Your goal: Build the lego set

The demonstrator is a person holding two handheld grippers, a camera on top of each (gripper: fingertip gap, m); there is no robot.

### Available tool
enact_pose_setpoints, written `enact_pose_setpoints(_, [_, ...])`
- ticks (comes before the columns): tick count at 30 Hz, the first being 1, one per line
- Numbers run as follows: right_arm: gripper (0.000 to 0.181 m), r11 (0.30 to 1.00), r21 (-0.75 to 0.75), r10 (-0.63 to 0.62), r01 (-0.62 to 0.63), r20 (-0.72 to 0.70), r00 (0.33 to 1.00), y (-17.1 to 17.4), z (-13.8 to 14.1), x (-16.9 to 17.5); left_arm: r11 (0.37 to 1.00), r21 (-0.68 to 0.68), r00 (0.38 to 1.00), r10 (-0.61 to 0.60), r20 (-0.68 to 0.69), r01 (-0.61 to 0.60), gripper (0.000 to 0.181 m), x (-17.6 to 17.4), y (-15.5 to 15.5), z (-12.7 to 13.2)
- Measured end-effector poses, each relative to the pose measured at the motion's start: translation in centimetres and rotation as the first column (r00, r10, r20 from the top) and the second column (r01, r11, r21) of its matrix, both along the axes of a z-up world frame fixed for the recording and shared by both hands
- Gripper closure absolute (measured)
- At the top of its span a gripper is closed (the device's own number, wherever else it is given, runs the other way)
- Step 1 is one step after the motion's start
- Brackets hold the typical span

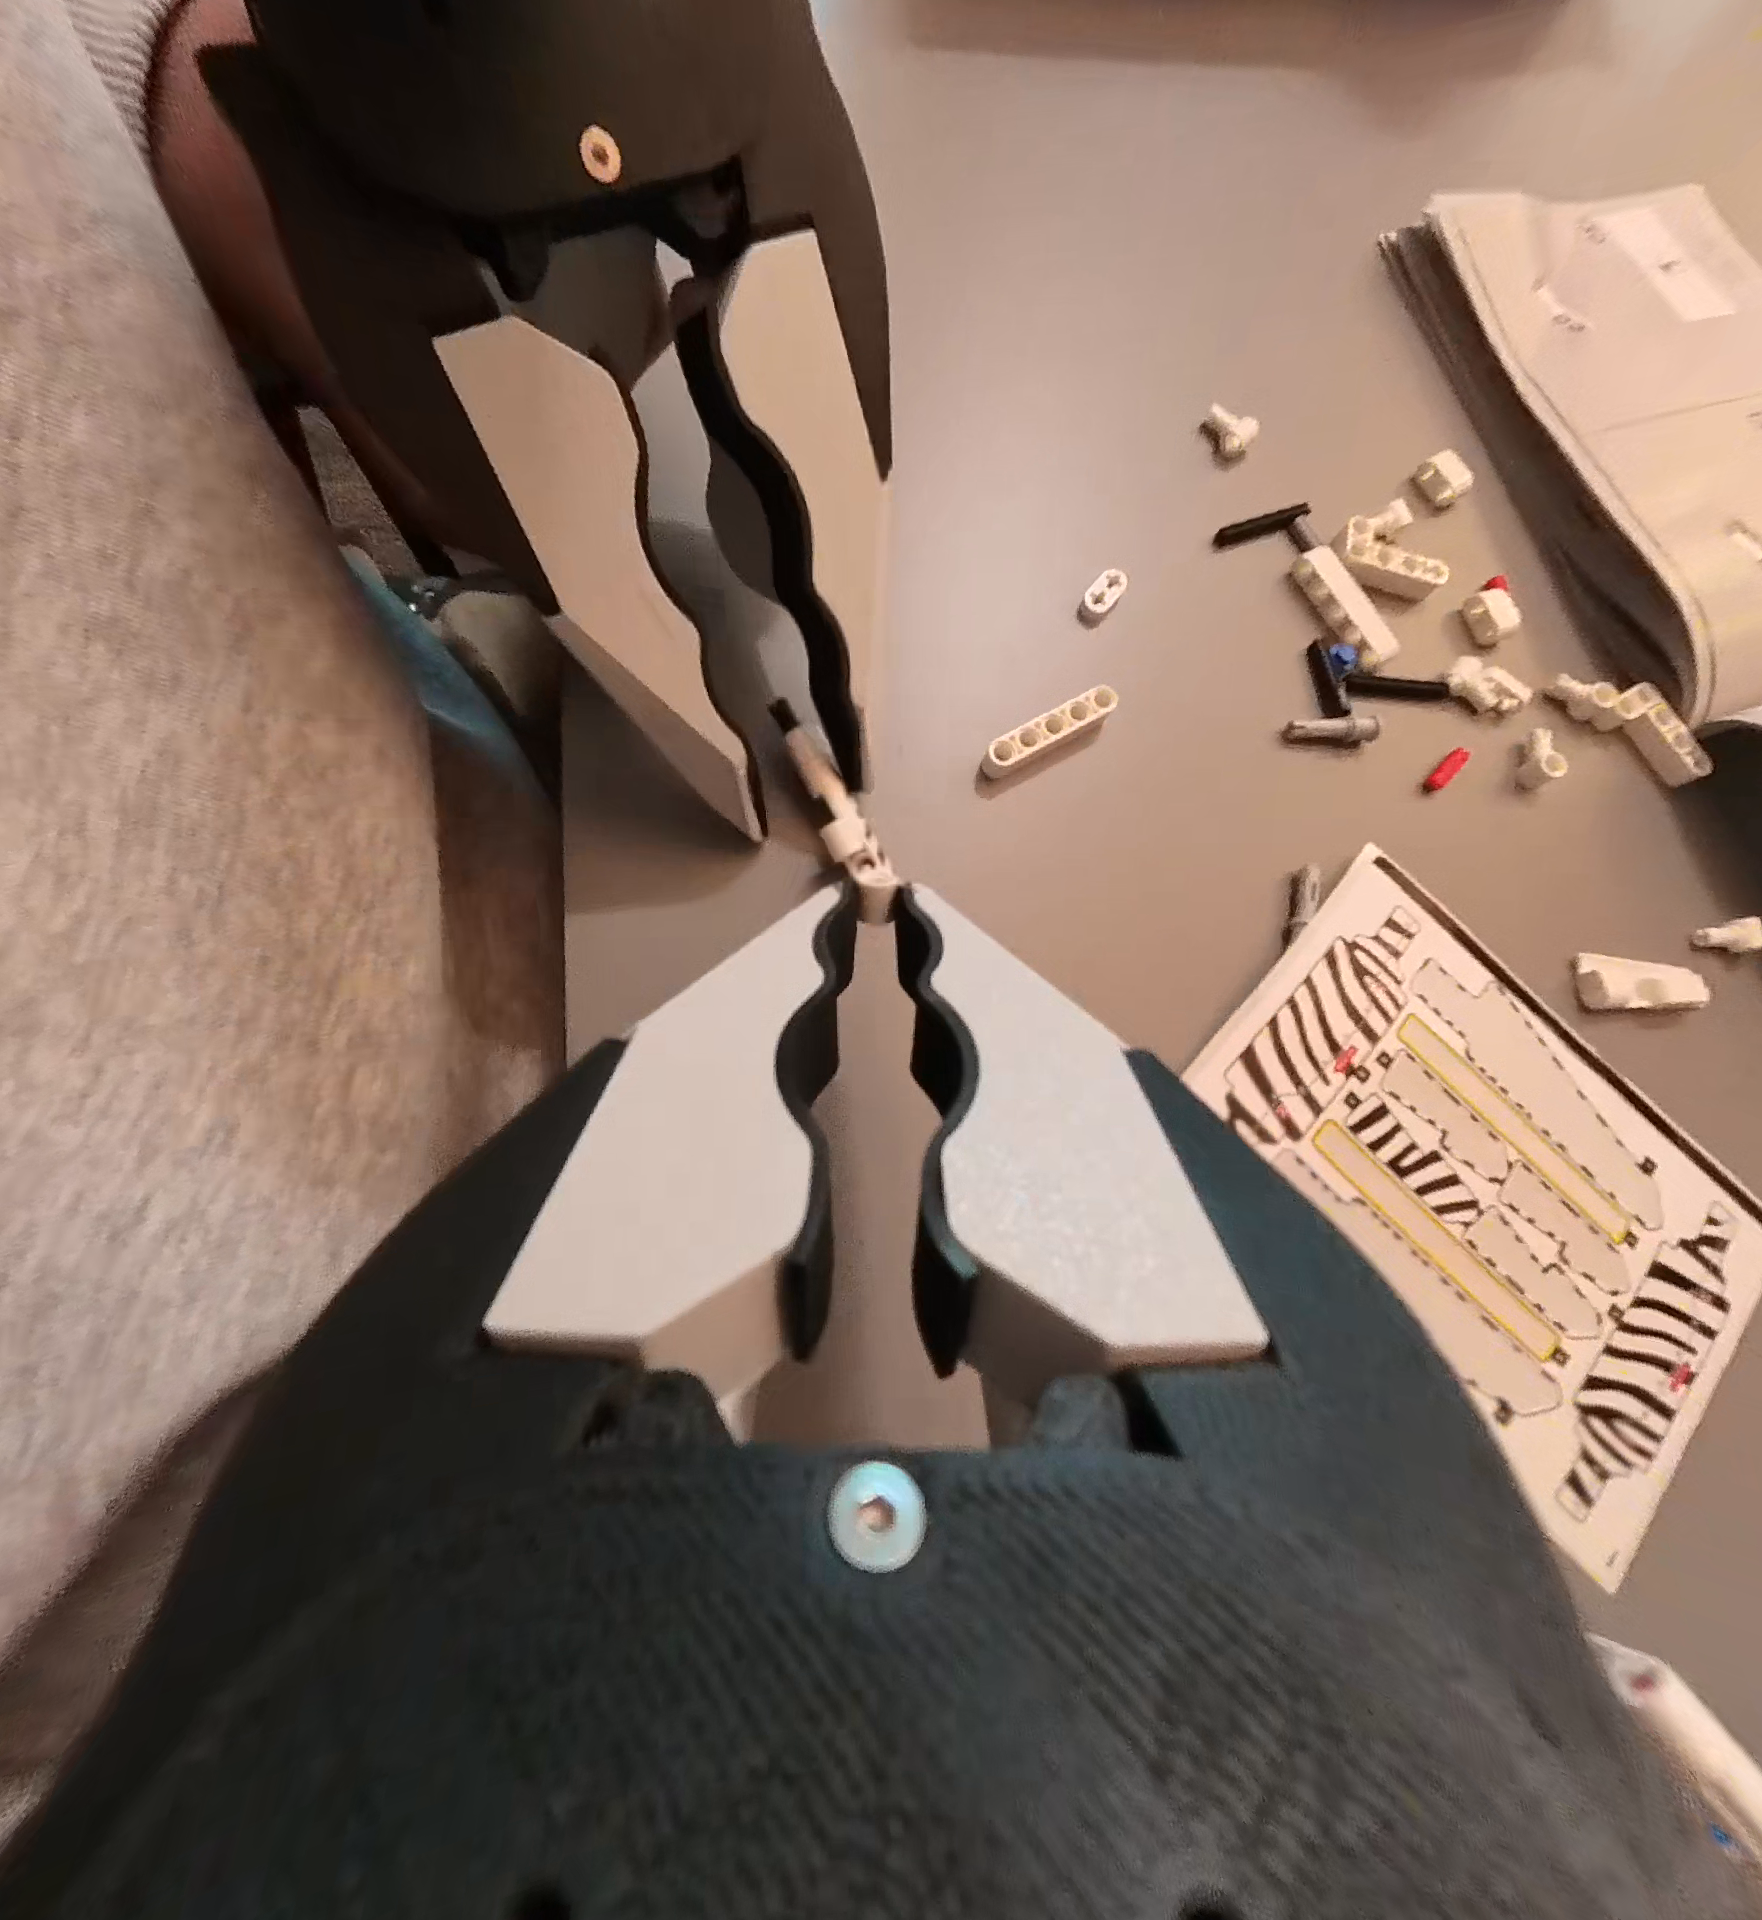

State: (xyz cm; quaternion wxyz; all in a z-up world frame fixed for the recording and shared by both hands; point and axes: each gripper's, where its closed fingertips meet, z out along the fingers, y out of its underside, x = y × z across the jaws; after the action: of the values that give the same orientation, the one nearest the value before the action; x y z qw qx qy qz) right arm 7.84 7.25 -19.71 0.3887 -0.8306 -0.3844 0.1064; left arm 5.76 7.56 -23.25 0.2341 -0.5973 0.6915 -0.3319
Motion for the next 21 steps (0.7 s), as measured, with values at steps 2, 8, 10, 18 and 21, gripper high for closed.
enact_pose_setpoints(2, [0.175, 1.0, -0.018, -0.004, 0.004, 0.017, 1.0, 0.0, -0.7, 0.1, 1.0, -0.022, 1.0, 0.001, -0.009, -0.001, 0.161, 0.0, -0.1, -0.2])
enact_pose_setpoints(8, [0.175, 0.998, -0.057, -0.009, 0.012, 0.051, 0.999, -0.1, -1.4, 0.1, 0.993, -0.113, 1.0, 0.026, -0.008, -0.027, 0.167, 0.3, 0.2, -0.1])
enact_pose_setpoints(10, [0.176, 0.995, -0.095, 0.011, -0.002, 0.086, 0.996, -0.4, -1.8, 0.0, 0.987, -0.156, 1.0, 0.026, -0.013, -0.028, 0.167, 0.4, 0.2, 0.0])
enact_pose_setpoints(18, [0.175, 0.985, 0.004, 0.17, -0.173, 0.163, 0.972, -0.5, -0.8, -1.0, 0.95, -0.314, 1.0, -0.004, 0.007, 0.006, 0.166, 0.2, -0.4, 0.7])
enact_pose_setpoints(21, [0.175, 0.976, 0.023, 0.207, -0.216, 0.213, 0.955, -0.2, -1.0, -1.1, 0.906, -0.423, 1.0, -0.008, 0.024, 0.018, 0.166, 0.0, -0.5, 1.3])
